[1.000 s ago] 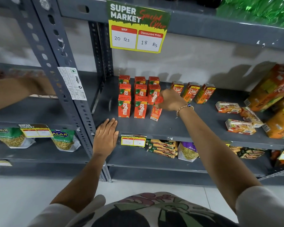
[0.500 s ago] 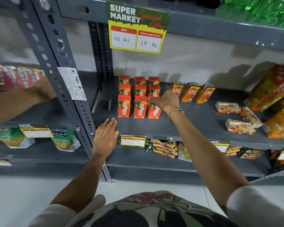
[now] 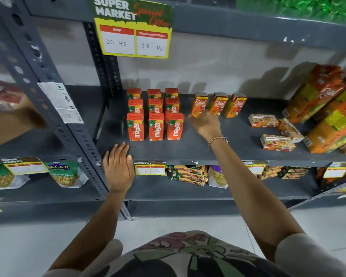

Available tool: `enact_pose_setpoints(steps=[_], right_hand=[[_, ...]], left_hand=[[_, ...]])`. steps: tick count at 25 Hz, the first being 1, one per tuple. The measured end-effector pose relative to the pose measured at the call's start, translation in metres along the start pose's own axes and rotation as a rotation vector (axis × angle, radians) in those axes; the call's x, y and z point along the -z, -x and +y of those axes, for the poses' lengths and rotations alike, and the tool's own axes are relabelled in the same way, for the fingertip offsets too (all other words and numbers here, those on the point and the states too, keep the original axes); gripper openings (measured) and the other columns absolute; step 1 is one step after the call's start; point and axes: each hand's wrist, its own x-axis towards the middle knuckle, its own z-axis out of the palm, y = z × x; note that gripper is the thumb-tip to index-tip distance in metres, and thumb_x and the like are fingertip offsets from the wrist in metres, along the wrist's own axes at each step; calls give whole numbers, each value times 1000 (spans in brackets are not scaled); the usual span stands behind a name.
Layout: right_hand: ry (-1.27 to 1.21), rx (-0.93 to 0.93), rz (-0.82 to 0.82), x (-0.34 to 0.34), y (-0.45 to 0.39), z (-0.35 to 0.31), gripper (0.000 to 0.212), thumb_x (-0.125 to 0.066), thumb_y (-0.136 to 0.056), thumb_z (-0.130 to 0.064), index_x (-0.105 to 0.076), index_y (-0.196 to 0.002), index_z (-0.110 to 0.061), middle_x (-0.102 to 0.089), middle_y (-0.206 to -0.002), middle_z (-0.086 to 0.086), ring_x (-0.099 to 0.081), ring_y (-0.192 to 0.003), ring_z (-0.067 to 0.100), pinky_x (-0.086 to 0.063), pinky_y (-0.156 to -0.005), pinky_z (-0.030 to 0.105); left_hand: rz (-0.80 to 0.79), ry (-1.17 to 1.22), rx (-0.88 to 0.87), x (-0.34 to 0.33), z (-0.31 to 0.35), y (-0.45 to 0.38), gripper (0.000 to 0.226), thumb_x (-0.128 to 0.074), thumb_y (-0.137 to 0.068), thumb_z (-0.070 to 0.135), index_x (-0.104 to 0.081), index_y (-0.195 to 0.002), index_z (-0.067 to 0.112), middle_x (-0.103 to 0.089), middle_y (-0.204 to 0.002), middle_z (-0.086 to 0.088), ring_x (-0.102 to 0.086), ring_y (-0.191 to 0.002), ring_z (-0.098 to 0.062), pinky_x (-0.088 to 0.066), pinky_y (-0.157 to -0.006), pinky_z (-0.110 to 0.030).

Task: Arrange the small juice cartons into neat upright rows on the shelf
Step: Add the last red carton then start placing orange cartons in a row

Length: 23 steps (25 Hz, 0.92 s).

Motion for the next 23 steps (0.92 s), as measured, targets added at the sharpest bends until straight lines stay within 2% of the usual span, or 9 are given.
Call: enact_pose_setpoints(steps=[2,6,10,15,18,21,23], right_hand=[[-20,-7,15,12,4,30,32,-52,-87,-31,-63,-81,-2,-68,-80,11,-62,-76,29,-48,-66,32],[-31,-34,76,48,4,95,12,-56,-83,-16,-64,-88,-9,-69,-100,17,-62,-99,37,-47,-78,34],[56,-68,76,97,-8,168,33,-56,-84,-8,-59,-116,-8,-62,-123,18,-54,-116,40,-46,-93,38],[345,74,-233,137,-32,244,58,-58,-86,-8,-39,-140,-11,-39,-146,13,-36,-135,30,-30,-112,44],[434,95,-287,133,-39,269,60,-55,-85,-4,-35,-141,-11,-38,-147,13,-35,-136,31,-27,-113,50],[400,175,-203,130,-43,276,46,-58,-85,-9,-49,-130,-6,-52,-133,18,-50,-121,35,-41,-103,45],[276,186,-130,128,-40,267,40,-63,-84,-15,-55,-122,-6,-58,-124,17,-56,-113,34,-49,-94,43]], left_hand=[[8,41,1,-7,24,8,48,-26,-101,27,-59,-125,2,-58,-133,-13,-44,-132,-29,-21,-115,-43],[-81,69,-121,-25,85,23,49,-27,-100,26,-57,-129,0,-54,-138,-13,-41,-135,-31,-18,-117,-45],[-157,92,-156,-43,149,18,49,-29,-99,25,-58,-127,-3,-56,-134,-16,-49,-129,-32,-31,-110,-46],[-257,-13,-188,-66,207,16,51,-26,-100,27,-55,-131,-1,-53,-138,-15,-46,-132,-31,-33,-108,-45],[-263,-105,-203,-74,204,18,50,-28,-99,28,-52,-134,1,-52,-140,-14,-46,-131,-32,-36,-104,-45],[-265,-143,-198,-78,202,19,50,-27,-99,29,-50,-135,3,-52,-140,-13,-45,-131,-32,-35,-104,-46],[-265,-143,-181,-77,207,20,51,-26,-99,29,-50,-135,2,-53,-139,-14,-45,-131,-32,-35,-103,-46]])
